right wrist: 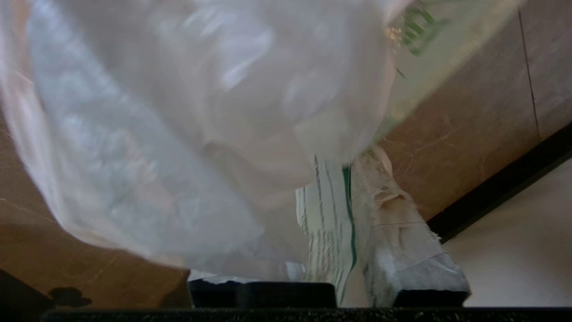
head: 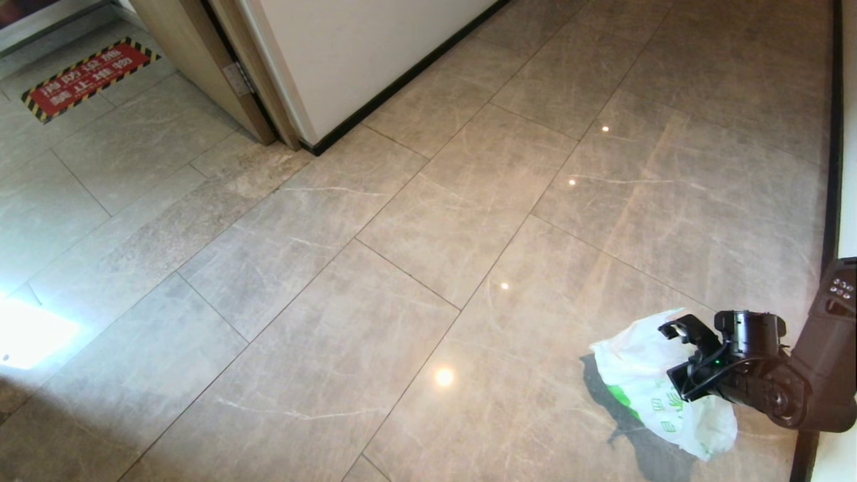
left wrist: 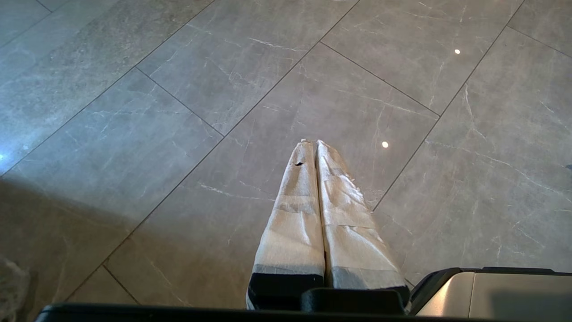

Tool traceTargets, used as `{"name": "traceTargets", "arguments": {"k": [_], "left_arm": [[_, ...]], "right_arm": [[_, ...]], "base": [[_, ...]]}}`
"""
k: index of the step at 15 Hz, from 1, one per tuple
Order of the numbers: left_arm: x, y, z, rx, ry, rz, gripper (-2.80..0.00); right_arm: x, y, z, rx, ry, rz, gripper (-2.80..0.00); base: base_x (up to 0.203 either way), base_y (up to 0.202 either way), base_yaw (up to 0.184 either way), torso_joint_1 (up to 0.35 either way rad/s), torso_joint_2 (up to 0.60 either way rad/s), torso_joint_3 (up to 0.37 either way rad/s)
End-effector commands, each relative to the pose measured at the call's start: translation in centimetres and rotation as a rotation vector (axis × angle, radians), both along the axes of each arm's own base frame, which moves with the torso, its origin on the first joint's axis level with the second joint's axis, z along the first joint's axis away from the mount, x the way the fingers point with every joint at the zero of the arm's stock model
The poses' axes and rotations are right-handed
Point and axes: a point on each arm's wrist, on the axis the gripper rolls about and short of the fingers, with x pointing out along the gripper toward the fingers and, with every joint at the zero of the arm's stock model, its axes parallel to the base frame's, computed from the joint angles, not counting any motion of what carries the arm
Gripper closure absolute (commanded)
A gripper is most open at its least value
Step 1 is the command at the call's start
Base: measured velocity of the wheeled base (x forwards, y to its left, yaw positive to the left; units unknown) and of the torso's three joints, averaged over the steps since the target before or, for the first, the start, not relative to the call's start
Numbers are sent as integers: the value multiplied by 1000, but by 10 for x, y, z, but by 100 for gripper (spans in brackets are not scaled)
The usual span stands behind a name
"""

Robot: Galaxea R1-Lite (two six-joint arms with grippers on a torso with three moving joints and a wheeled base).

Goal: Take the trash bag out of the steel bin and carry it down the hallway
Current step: Put the trash bag at the door

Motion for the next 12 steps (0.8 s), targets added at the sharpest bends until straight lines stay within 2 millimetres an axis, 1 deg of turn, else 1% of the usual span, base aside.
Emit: {"name": "traceTargets", "arguments": {"k": [1,3,4,6,8,10,12], "left_arm": [[0,0,0,0,0,0,0],[0,0,0,0,0,0,0],[0,0,0,0,0,0,0],[0,0,0,0,0,0,0],[0,0,0,0,0,0,0],[0,0,0,0,0,0,0],[0,0,0,0,0,0,0]], "right_arm": [[-7,-3,1,1,10,-8,-280],[-13,-2,1,16,22,-1,-280],[-13,-1,6,16,11,6,-280],[-15,-1,23,13,-33,13,-280],[-24,0,45,13,-55,8,-280],[-43,0,74,14,-70,-9,-280],[-69,1,94,30,-46,-37,-280]], "base": [[0,0,0,0,0,0],[0,0,0,0,0,0],[0,0,0,0,0,0],[0,0,0,0,0,0],[0,0,0,0,0,0],[0,0,0,0,0,0],[0,0,0,0,0,0]]}}
